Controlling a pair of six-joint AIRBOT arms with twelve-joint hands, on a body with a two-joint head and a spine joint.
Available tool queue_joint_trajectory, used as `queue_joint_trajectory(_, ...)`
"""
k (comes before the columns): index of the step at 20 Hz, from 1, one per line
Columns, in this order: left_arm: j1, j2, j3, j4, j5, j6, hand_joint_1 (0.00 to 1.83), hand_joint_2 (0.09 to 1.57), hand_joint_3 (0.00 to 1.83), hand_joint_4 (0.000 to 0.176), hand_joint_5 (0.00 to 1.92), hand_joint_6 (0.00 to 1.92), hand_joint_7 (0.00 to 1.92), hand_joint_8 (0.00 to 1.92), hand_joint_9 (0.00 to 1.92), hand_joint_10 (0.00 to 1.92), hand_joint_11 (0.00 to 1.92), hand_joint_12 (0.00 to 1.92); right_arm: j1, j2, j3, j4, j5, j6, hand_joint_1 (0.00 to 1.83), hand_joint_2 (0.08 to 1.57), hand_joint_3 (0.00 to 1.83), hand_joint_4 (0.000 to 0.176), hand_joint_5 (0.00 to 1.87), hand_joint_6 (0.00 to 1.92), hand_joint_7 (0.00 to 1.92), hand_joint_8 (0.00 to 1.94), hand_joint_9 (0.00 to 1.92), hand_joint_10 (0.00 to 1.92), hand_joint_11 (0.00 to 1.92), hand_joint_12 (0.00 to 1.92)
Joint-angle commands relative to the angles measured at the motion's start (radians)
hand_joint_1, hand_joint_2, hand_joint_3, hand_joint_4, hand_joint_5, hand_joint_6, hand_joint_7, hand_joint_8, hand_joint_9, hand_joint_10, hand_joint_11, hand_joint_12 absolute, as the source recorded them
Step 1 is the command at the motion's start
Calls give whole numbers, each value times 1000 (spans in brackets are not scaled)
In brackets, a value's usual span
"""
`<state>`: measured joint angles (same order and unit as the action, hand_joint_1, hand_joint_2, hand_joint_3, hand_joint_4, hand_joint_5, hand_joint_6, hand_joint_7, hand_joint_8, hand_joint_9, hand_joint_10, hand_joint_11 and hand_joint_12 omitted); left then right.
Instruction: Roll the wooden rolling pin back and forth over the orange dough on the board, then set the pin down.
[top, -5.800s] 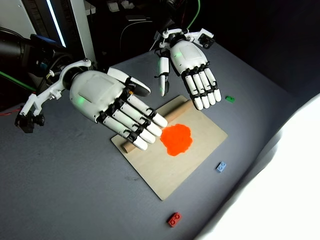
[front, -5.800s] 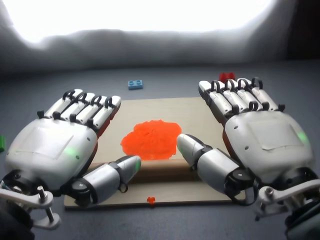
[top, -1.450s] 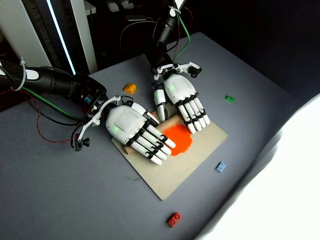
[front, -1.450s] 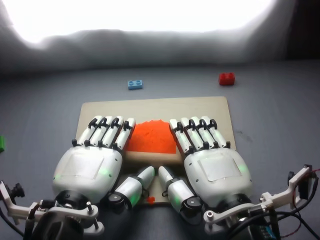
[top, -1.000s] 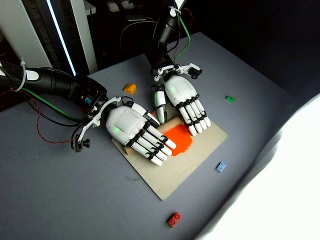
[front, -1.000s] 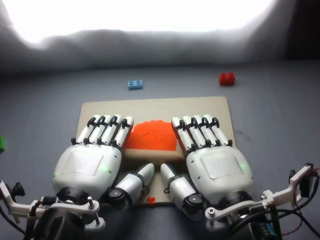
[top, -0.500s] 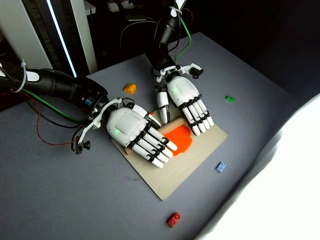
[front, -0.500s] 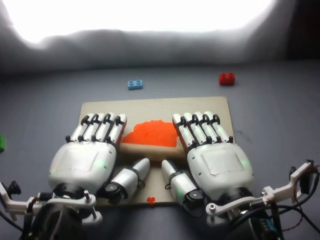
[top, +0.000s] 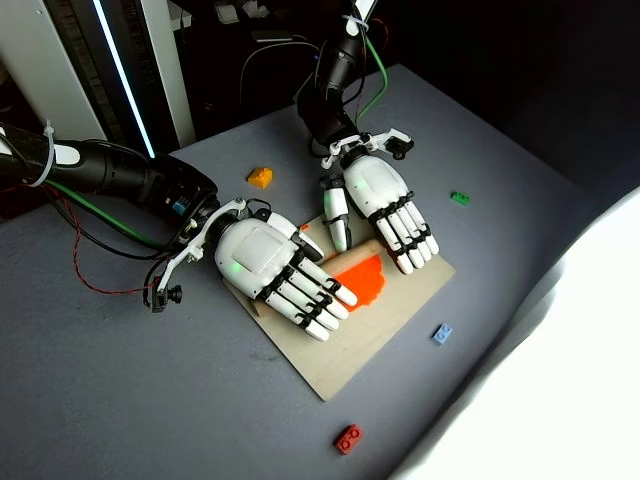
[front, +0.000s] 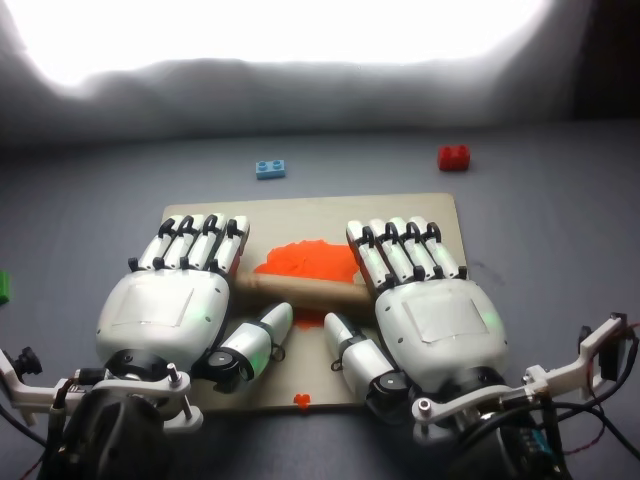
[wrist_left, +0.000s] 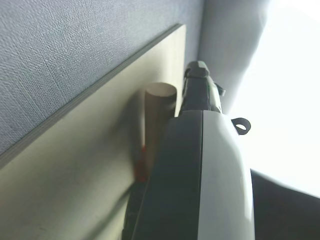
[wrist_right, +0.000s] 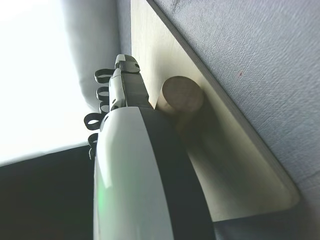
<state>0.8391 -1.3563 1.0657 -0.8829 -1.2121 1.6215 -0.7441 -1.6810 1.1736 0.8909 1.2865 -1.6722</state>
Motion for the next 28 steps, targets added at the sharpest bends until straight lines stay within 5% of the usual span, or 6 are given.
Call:
queue_joint_trajectory(1, -6, 4, 8, 56, -90, 0, 0, 1366, 0, 0, 0, 0, 0, 0, 0, 0, 0, 0, 14, 4, 3, -81, 82, 7, 0, 1449, 6, 0, 0, 0, 0, 0, 0, 0, 0, 0)
queue_joint_trajectory(28, -43, -26, 67, 57, -54, -44, 0, 1372, 0, 0, 0, 0, 0, 0, 0, 0, 0, 0, 40, 3, 72, -67, 30, 45, 0, 1440, 0, 0, 0, 0, 0, 0, 0, 0, 0, 0)
